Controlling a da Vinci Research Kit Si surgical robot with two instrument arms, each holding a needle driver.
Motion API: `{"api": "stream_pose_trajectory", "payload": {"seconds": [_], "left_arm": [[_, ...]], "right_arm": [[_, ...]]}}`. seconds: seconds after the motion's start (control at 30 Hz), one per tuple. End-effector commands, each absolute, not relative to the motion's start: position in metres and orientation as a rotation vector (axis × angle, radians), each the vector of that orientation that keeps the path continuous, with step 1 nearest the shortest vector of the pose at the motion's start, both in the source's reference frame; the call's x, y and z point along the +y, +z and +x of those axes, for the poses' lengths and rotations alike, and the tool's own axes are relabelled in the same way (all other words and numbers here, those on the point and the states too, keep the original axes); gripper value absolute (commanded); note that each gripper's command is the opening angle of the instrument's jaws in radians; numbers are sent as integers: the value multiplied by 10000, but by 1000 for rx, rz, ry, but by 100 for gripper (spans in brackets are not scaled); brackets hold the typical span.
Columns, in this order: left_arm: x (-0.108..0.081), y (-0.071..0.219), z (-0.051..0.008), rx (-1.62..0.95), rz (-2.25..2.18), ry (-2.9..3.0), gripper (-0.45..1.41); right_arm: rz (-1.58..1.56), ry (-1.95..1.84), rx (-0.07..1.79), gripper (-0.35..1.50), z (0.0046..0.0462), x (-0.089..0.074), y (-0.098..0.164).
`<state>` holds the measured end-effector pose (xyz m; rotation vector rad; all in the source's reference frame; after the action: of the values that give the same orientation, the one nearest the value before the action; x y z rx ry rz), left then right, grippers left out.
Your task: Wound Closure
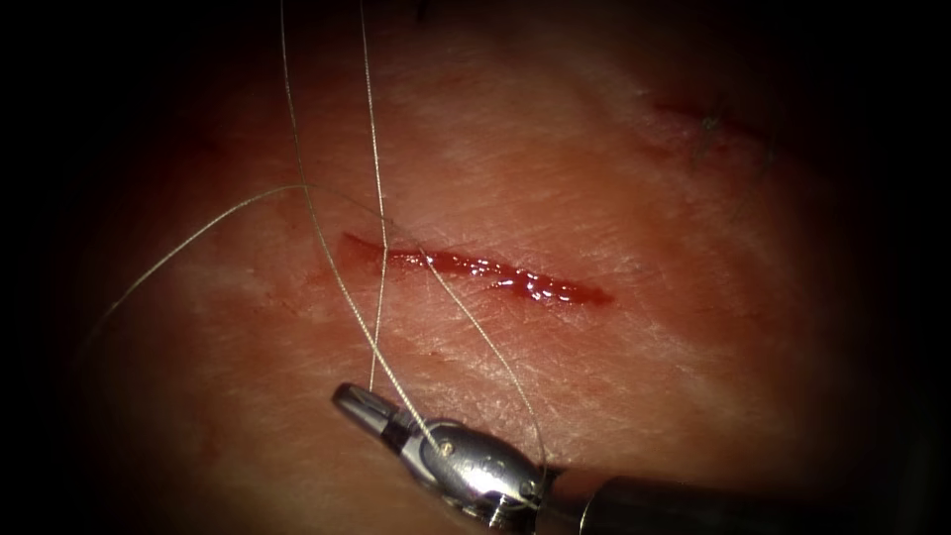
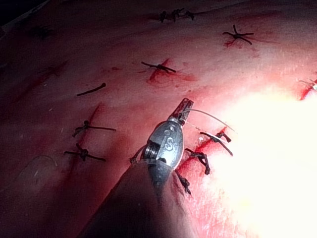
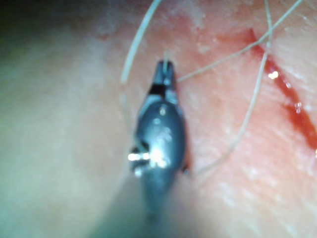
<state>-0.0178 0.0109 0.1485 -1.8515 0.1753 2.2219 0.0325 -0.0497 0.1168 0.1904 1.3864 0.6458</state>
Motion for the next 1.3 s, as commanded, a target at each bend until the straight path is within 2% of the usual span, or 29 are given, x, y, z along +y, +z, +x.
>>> {"api": "stream_pose_trajectory", "payload": {"seconds": [0.03,0.33,0.37,0.4,0.47,0.5,0.6,0.93,1.17,1.3], "left_arm": [[108,1488,-183,161,-1864,2221,-45],[45,1452,-174,100,-1900,2211,-45],[37,1441,-170,86,-1903,2207,-45],[33,1432,-167,75,-1904,2204,-45],[27,1420,-164,57,-1908,2198,-45],[23,1412,-162,40,-1904,2194,-45],[12,1392,-158,19,-1923,2172,-45],[-41,1341,-163,-20,-1972,2145,-45],[-78,1300,-154,-29,-2003,2149,-45],[-85,1282,-141,-21,-2026,2148,-45]], "right_arm": [[194,648,1387,-35,333,-500,1174],[190,656,1384,-35,337,-494,1175],[189,658,1384,29,341,-494,1175],[189,657,1384,52,341,-494,1175],[189,658,1383,93,341,-496,1173],[183,663,1381,106,340,-497,1171],[172,675,1373,128,335,-503,1161],[236,617,1378,133,301,-542,1105],[322,486,1268,130,220,-574,1073],[348,407,1160,125,151,-568,1072]]}}
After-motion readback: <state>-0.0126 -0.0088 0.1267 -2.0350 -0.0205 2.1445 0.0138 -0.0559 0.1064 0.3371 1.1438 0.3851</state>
